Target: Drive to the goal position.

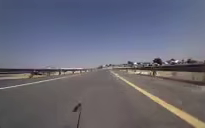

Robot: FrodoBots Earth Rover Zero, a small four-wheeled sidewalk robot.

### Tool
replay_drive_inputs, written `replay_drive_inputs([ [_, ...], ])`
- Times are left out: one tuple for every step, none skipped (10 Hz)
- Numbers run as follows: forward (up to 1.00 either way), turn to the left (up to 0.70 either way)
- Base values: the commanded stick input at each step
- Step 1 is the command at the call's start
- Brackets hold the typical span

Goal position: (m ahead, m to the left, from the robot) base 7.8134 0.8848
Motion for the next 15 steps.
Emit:
replay_drive_inputs([
  [1.00,0.00],
  [1.00,-0.01],
  [1.00,-0.03],
  [1.00,-0.04],
  [1.00,-0.05],
  [1.00,-0.09],
  [1.00,0.00],
  [1.00,0.00],
  [1.00,0.00],
  [1.00,0.00],
  [1.00,0.00],
  [1.00,0.00],
  [1.00,0.00],
  [1.00,0.00],
  [1.00,0.01],
])
